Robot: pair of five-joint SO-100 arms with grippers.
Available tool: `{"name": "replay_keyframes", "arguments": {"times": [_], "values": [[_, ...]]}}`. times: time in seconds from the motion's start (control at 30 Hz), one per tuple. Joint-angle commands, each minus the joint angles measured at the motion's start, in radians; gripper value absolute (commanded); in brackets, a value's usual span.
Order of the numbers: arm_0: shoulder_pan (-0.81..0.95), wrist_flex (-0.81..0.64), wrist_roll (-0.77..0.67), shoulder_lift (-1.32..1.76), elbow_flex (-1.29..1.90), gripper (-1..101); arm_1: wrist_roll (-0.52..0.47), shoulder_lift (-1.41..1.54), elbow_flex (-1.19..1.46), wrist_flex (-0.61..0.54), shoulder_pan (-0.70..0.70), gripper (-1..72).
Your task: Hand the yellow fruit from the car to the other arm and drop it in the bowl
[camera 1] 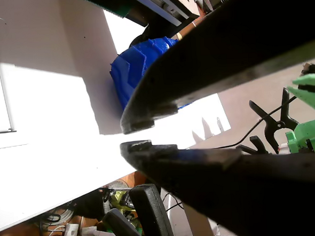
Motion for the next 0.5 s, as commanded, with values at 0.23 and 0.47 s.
{"name": "replay_keyframes", "arguments": {"times": [0.23, 0.47], "values": [[-0.002, -0.014, 0.005, -0.005, -0.002, 0, -0.005, 0.011, -0.003, 0.020, -0.005, 0.0], [-0.002, -0.014, 0.005, -0.005, -0.002, 0, -0.011, 0.011, -0.003, 0.021, -0.008, 0.1]]}}
